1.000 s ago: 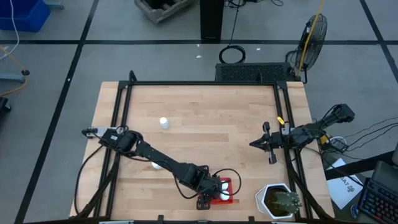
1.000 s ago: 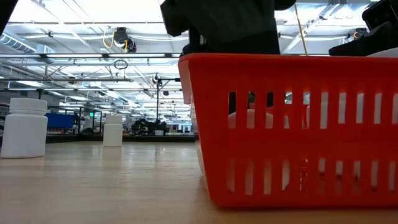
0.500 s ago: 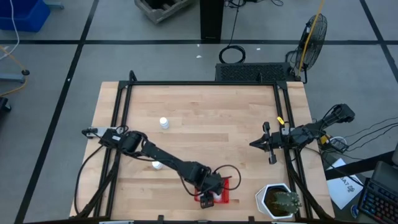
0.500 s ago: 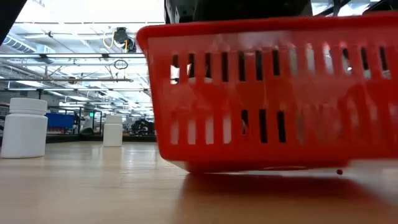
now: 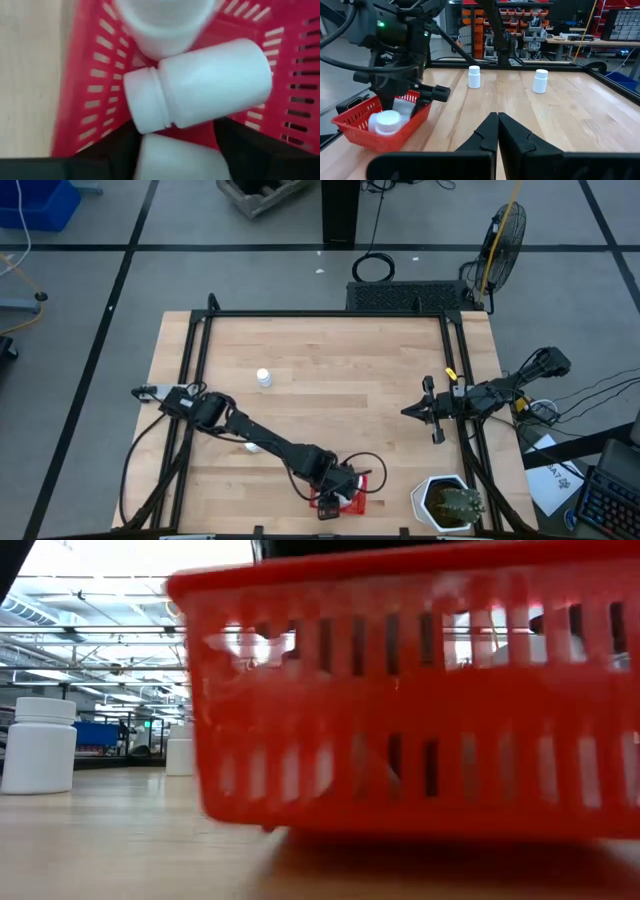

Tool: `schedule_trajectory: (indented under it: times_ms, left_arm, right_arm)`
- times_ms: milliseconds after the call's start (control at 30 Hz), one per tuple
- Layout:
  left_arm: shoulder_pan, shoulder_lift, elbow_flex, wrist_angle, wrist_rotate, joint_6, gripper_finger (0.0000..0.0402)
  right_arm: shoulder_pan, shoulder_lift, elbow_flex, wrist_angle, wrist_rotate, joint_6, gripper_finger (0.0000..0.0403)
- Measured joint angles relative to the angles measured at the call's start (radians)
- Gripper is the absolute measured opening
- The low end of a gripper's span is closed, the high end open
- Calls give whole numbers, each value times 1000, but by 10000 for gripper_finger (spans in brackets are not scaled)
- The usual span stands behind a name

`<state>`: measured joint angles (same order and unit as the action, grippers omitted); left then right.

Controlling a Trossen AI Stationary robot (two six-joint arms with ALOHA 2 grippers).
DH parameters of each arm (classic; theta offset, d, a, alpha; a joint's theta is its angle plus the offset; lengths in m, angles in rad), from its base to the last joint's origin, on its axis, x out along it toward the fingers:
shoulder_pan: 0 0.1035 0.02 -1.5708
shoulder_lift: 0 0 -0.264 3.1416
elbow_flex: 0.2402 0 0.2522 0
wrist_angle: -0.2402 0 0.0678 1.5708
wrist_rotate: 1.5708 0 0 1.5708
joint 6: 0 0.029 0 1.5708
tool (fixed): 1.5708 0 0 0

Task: Pick and place pill bottles into a basket
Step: Put the white pill bottle into the red basket

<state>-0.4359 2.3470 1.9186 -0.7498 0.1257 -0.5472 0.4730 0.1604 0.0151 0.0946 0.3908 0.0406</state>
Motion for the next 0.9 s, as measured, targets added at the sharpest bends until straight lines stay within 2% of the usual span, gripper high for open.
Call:
schedule_trajectory:
  times_ms: [167, 333, 533, 700, 900]
  left_arm:
    - [-12, -1, 0, 3, -54, 54, 147]
    - [-5, -7, -1, 0, -75, 102, 20]
    - [2, -26, -2, 14, -121, 143, 4]
    - [6, -42, -2, 14, -75, 143, 4]
    - [6, -49, -1, -13, -101, 134, 10]
  right_arm:
    - [0, 0, 0, 0, 0, 0, 4]
    - [0, 0, 0, 0, 0, 0, 4]
    - [0, 0, 0, 0, 0, 0, 4]
    - [0, 0, 0, 1, 0, 0, 4]
    - [0, 0, 0, 2, 0, 0, 4]
